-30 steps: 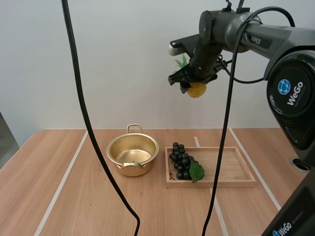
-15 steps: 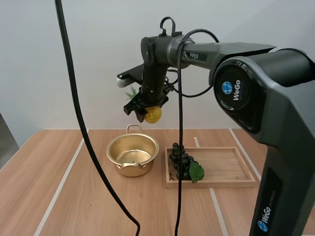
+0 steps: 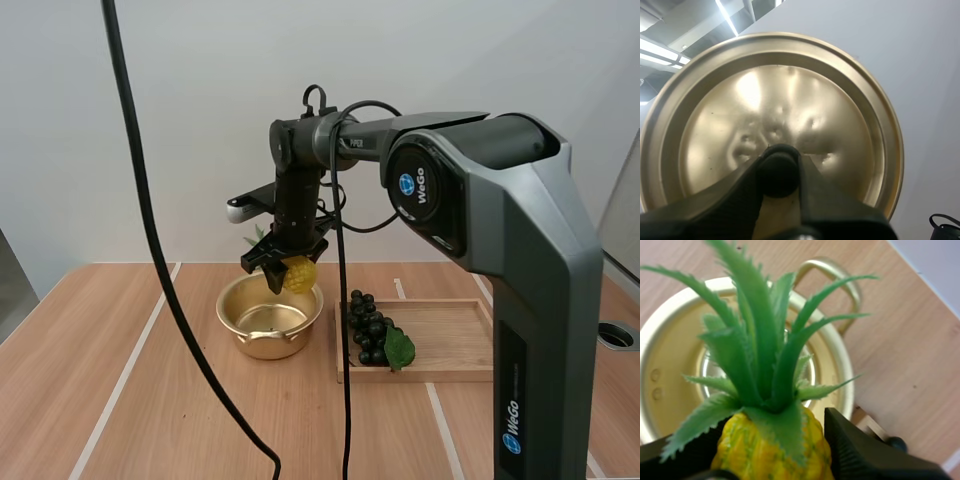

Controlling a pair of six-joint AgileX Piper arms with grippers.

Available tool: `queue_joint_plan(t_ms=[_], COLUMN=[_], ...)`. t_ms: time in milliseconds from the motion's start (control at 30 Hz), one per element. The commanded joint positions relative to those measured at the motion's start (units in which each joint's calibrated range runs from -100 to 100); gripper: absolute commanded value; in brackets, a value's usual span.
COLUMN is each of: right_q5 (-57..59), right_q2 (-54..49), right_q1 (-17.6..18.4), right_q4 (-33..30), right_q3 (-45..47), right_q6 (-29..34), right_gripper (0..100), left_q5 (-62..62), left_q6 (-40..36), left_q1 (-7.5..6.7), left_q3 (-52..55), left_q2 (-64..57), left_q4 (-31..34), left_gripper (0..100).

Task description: Open the pot, put the pineapple inside, and close it

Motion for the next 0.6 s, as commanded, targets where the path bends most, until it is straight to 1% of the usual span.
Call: queue_joint_plan(t_ms=[0, 267, 467, 567], right_q5=[1.09, -0.34, -3.97, -9.13], right_q2=[0.56, 2.0, 3.13, 3.28], right_q1=[0.55, 1.08, 1.08, 1.08], right_q4=[0.68, 0.58, 0.58, 0.58], right_q3=[-0.02, 4.56, 7.29, 9.0], right_q6=[-0.89, -0.89, -0.89, -0.89], right_gripper=[0, 0, 0, 0], left_q5=[0.51, 0.87, 1.03, 1.56], left_q6=[-0.15, -0.15, -0.15, -0.15], left_q1=[0.13, 0.13, 0.13, 0.13], left_q3=[-0.36, -0.36, -0.36, -0.36], left_q2=[0.1, 0.54, 0.98, 0.96], left_q4=[0.42, 1.74, 1.74, 1.74], left_gripper=[0, 0, 0, 0])
